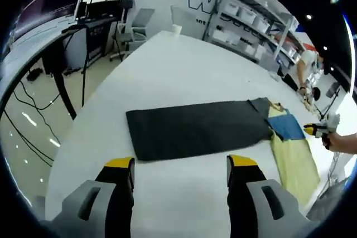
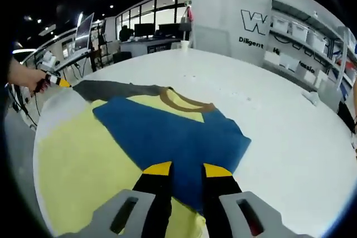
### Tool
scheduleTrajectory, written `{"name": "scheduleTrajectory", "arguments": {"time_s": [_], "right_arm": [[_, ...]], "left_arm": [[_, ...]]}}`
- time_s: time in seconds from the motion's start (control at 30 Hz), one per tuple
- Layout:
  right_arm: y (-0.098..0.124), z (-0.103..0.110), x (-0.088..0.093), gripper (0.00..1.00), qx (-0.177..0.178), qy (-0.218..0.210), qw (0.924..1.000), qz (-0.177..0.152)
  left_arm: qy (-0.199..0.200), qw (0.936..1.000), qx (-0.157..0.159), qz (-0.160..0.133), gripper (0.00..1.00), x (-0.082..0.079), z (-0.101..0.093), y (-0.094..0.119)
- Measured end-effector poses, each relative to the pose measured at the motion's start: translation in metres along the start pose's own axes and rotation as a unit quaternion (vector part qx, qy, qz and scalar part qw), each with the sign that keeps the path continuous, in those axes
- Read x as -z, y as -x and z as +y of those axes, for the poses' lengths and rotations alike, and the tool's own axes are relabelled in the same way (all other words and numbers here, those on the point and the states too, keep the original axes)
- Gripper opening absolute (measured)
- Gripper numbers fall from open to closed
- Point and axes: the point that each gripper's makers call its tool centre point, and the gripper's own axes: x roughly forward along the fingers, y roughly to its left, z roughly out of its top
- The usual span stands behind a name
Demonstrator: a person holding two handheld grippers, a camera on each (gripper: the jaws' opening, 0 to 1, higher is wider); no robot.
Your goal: Fold the garment on the visible template until the final outline fits inside the template.
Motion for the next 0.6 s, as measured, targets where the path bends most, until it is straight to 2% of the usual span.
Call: {"name": "scheduleTrajectory", "arguments": {"time_s": [0.2, 0.43, 0.6], "right_arm": [[0.004, 0.018, -0.012, 0.16, -0.044, 0.003, 0.9989, -0.017], [0.011, 0.036, -0.021, 0.18, -0.075, 0.01, 0.9966, -0.031], [0.018, 0.048, -0.029, 0.17, -0.095, 0.015, 0.9944, -0.043]], "left_arm": [[0.022, 0.9997, 0.0, -0.004, 0.62, 0.0, 0.002, -0.002], [0.057, 0.9984, -0.001, -0.004, 0.55, 0.001, 0.007, -0.006], [0.053, 0.9985, -0.01, -0.002, 0.5, 0.0, 0.01, -0.01]]}}
